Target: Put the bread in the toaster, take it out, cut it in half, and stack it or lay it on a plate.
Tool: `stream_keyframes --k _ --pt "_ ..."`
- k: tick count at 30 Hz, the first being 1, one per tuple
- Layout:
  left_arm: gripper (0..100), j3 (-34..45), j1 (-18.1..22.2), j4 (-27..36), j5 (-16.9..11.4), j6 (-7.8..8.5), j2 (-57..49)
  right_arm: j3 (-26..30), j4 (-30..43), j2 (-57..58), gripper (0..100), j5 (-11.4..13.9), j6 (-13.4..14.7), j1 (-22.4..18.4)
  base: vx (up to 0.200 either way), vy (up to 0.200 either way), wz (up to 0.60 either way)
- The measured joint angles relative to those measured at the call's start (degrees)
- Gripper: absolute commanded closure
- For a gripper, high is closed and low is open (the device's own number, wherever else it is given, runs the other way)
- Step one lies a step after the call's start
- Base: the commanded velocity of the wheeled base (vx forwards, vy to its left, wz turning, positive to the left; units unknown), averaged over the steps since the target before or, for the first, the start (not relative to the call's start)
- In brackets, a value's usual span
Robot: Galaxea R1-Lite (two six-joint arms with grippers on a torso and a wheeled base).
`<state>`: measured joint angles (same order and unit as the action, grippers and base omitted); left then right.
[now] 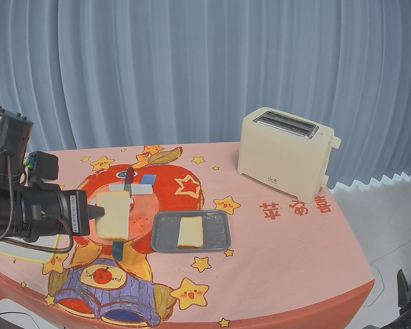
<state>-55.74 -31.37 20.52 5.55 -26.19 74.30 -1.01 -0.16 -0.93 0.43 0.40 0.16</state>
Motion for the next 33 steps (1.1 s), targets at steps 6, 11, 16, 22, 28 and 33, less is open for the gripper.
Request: stream_keyframes --k 6,11,16,22,28,33 --pt "100 -1.6 -0.2 0.0 0.1 0.57 3.4 0.0 0.0 0.0 0 0.0 0.0 0.0 0.000 0.000 0.00" --pt "100 -3.8 -0.3 0.5 0.4 0.65 6.9 0.0 0.0 0.0 0 0.0 0.0 0.0 0.000 0.000 0.00" --pt "100 -5.1 -1.0 0.7 1.9 0.62 9.5 0.0 0.0 0.0 0 0.0 0.0 0.0 0.000 0.000 0.00" --pt "100 -6.3 -2.2 0.7 6.4 0.54 13.9 0.0 0.0 0.0 0 0.0 0.0 0.0 0.000 0.000 0.00" --pt "100 -9.1 -3.0 0.6 6.8 0.33 18.6 0.0 0.0 0.0 0 0.0 0.0 0.0 0.000 0.000 0.00" --pt "100 -11.2 -3.2 0.5 6.8 0.30 22.7 0.0 0.0 0.0 0 0.0 0.0 0.0 0.000 0.000 0.00"
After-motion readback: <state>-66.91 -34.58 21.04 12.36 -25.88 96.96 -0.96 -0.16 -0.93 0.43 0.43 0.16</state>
